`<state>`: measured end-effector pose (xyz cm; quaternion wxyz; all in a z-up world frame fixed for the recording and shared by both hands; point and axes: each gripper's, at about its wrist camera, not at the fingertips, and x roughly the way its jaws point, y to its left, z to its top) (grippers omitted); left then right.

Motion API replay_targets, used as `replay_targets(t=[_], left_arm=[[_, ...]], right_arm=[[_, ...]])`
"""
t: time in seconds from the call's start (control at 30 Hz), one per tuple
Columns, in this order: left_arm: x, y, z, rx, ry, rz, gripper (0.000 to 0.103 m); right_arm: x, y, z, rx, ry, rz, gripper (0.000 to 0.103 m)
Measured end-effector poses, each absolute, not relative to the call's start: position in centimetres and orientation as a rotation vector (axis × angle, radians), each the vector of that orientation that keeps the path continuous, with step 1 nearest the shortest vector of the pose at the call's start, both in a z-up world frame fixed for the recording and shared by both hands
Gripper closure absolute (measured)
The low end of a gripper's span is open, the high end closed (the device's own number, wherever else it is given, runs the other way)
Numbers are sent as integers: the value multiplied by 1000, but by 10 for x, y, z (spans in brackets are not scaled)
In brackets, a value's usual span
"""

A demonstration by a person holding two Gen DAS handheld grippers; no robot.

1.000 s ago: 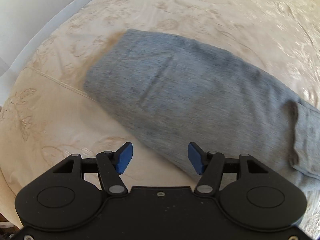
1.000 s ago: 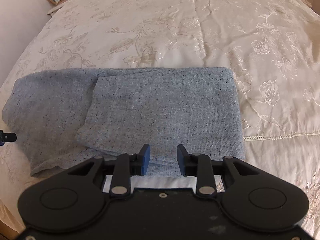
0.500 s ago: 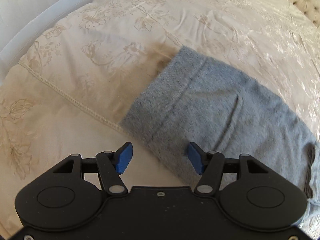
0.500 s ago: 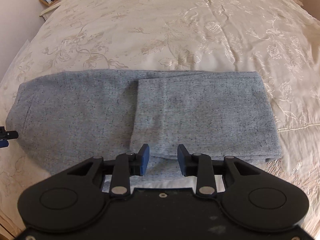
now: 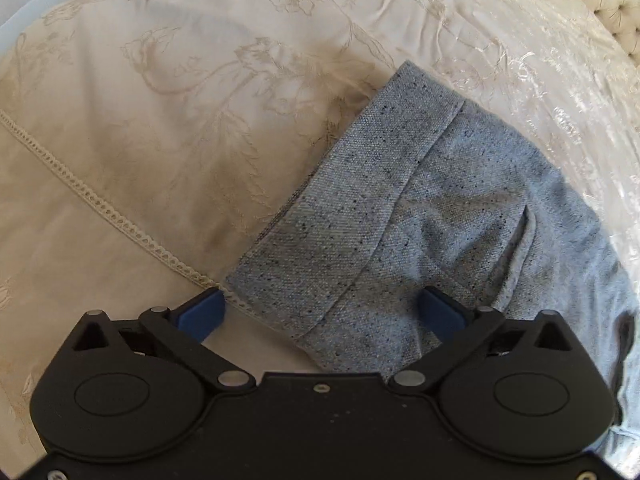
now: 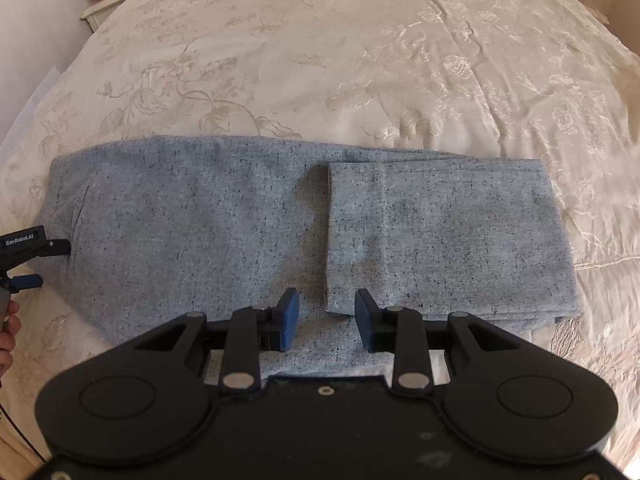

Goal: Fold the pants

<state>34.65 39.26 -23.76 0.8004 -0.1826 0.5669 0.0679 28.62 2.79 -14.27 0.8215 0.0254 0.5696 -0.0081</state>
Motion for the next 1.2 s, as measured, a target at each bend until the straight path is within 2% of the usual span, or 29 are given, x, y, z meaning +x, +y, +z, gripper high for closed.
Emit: replay_targets(t=[0.17,0.23,0.27,0.47,0.77,1.0,1.1,1.2], left_arm=[[348,391,-237,-408,1191,181,2],[345,393,-232,-416,1167,156,18],[342,393,-227,-431,1148,108,38],[334,375,-190,-304,1088,112,64],[314,349,-131,-217,970,104,70],[312,323,-105,-183,932,111,74],[312,309,-96,-168,917,117,75],[311,301,-90,-165,906,115,76]], right_arm=[[287,30,-147,43,1230,-25,70],[287,29,-149,45,1235,-27,70],[285,28,-149,47,1237,-27,70],[283,15,-151,55,1231,-32,70],[313,-2,-164,42,1137,3,70],[345,11,-233,-50,1263,106,67],[345,22,-230,-149,1239,161,67],[341,15,-201,-64,1147,194,70]])
